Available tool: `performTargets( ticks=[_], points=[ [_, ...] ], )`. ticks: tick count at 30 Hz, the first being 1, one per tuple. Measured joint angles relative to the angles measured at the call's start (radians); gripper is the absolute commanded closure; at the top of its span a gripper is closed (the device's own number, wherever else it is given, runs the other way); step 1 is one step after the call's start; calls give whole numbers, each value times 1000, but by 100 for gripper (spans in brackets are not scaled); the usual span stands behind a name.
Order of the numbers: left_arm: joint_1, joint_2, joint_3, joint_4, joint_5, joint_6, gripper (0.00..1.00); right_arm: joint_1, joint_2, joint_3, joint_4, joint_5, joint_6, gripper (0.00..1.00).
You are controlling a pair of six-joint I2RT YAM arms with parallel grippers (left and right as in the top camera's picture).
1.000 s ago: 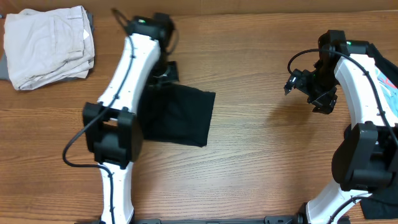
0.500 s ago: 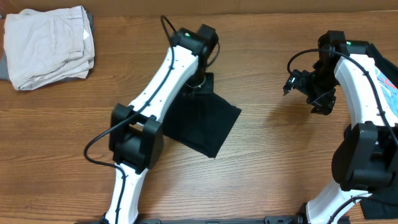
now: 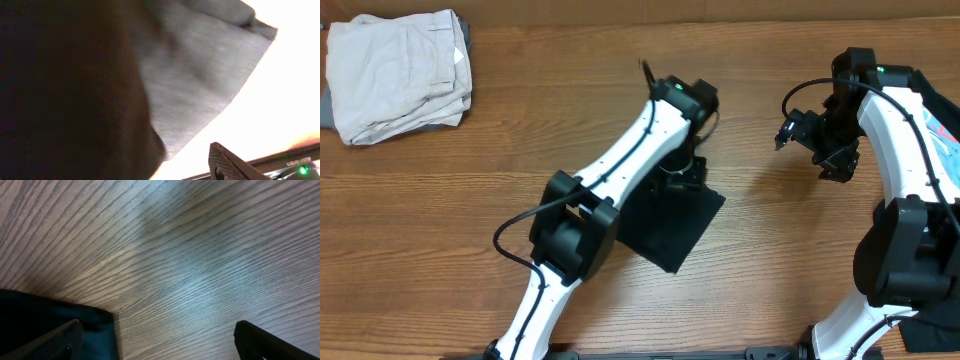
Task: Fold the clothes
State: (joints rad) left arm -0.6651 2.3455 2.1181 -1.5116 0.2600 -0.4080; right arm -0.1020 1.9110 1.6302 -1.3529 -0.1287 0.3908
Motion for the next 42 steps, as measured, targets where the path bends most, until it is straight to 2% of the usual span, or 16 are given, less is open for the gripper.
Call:
performTargets(
  ticks=[7,14,18,21,28,37,42],
  points=[
    [-63,0,-1,35,31,2,38,0,0,0,22,-39,0,0],
    [-71,0,-1,17,119,53,39,-2,0,0,61,-50,0,0],
    [-70,0,4,2,122,70,34,-17,0,0,73,-69,-11,0],
    [-70,0,44,-41,95,74,27,-50,0,0,82,-110,-42,0],
    [-82,1,155,-143,46,74,21,-146,0,0,98,-162,-77,0],
    [-215,1,160,-145,28,73,22,-219,0,0,97,-264,-140,0],
    [-138,-1,212,-175,-51,68,20,-223,0,0,96,-314,-174,0]
  ],
)
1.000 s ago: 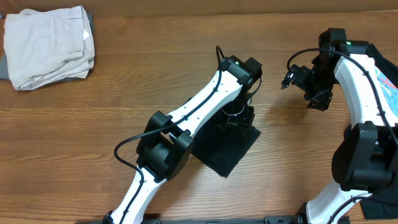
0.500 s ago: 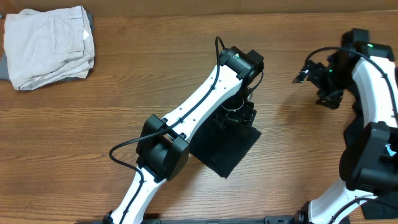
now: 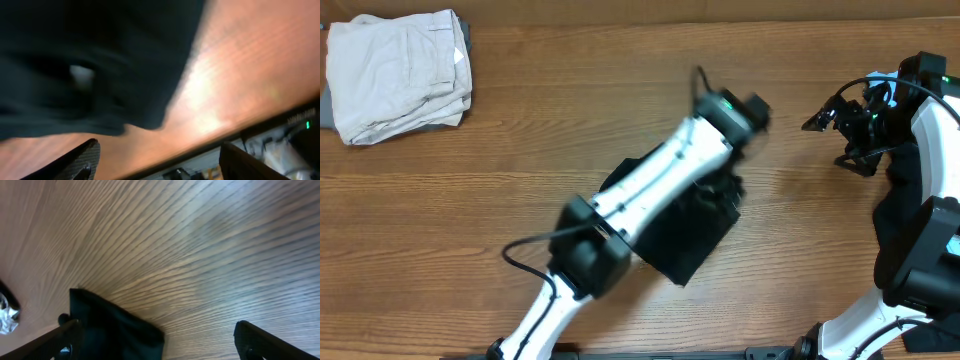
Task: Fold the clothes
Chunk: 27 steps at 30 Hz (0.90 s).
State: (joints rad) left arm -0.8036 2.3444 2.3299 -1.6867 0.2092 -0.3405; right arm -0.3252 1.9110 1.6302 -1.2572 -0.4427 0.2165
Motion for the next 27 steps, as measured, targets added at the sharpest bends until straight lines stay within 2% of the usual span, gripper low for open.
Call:
performTargets(
  ticks=[6,8,11,14,21,27],
  points=[
    [323,-56,33,4,-39,16,15,0,0,0,0,-15,-16,0],
    [437,-72,34,3,-35,45,14,0,0,0,3,-19,-19,0],
    [539,-81,17,5,12,107,14,0,0,0,4,-22,-23,0],
    [558,-84,-45,17,103,189,12,0,0,0,5,-23,-25,0],
    [488,-84,-209,135,242,318,3,0,0,0,1,-25,-27,0],
    [447,-84,-284,226,277,372,5,0,0,0,-3,-25,-27,0]
  ],
)
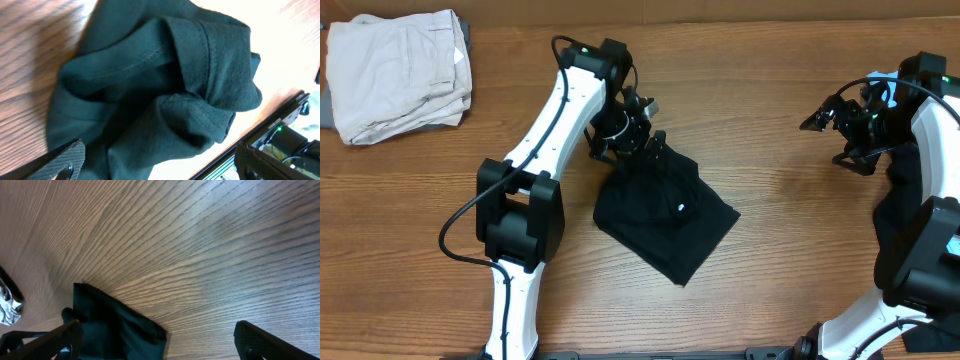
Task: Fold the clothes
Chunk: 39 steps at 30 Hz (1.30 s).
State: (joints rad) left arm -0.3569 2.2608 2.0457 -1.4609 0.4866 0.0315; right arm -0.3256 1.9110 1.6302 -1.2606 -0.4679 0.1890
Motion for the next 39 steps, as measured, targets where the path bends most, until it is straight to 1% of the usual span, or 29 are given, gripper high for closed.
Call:
performTargets(
  ticks=[5,7,8,9,10,13,14,16,17,19,20,29,35,39],
  points=[
    [-30,0,-24,9,3,13,14,0,0,0,-7,1,-3,0],
    [-39,0,-24,10,5,19,22,0,0,0,-7,0,-3,0],
    [-43,0,-24,9,5,20,30,0,0,0,-8,1,-3,0],
    [-44,0,-24,9,8,24,34,0,0,0,-8,1,-3,0],
    [-47,0,-25,8,8,28,37,0,0,0,-8,1,-4,0],
    [-50,0,-25,2,11,27,41,0,0,0,-15,1,-4,0],
    [-50,0,-25,-3,12,28,45,0,0,0,-16,1,-6,0],
    [-50,0,-26,-14,11,28,62,0,0,0,-17,0,-6,0],
    [-50,0,-26,-19,12,32,75,0,0,0,-18,0,-6,0],
    [-50,0,-29,-31,12,39,93,0,0,0,-20,0,-6,0],
    [-50,0,-32,-34,11,43,96,0,0,0,-21,1,-7,0],
    [-87,0,-69,-82,39,51,96,0,0,0,-35,1,-6,0],
    [-178,0,-73,-171,126,84,96,0,0,0,-35,0,-13,0],
    [-267,0,-74,-223,145,97,96,0,0,0,-34,0,-16,0]
  ],
)
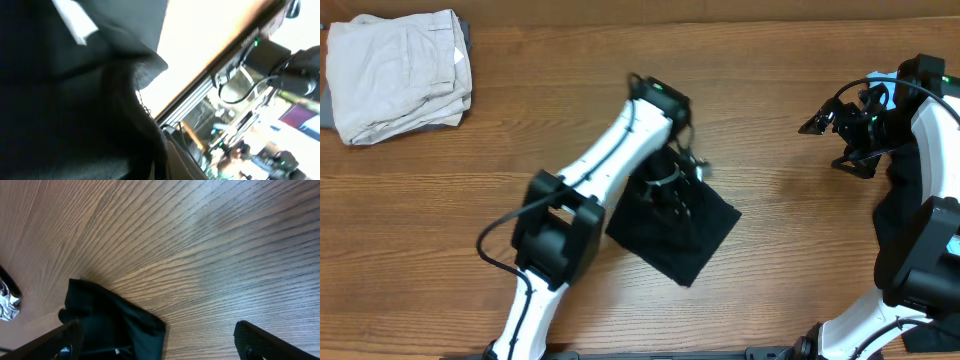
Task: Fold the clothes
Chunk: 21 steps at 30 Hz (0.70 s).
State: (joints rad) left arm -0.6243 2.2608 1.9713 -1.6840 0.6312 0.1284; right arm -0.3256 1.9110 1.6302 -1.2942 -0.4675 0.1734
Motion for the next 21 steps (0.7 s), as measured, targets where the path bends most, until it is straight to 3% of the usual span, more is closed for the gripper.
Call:
performTargets(
  ticks=[3,4,8,12,16,21],
  points=[
    [-60,0,0,0,1,2,96,0,0,0,0,0,-3,0],
    [-76,0,0,0,1,1,91,0,0,0,0,0,-3,0],
    [-121,0,-1,-2,3,-11,48,0,0,0,1,0,-3,0],
    [-143,0,-2,10,2,-22,50,0,0,0,5,0,-3,0],
    [-157,0,-3,76,7,-48,67,0,0,0,7,0,-3,0],
    [-137,0,21,82,13,-72,67,0,0,0,8,-2,-3,0]
  ],
)
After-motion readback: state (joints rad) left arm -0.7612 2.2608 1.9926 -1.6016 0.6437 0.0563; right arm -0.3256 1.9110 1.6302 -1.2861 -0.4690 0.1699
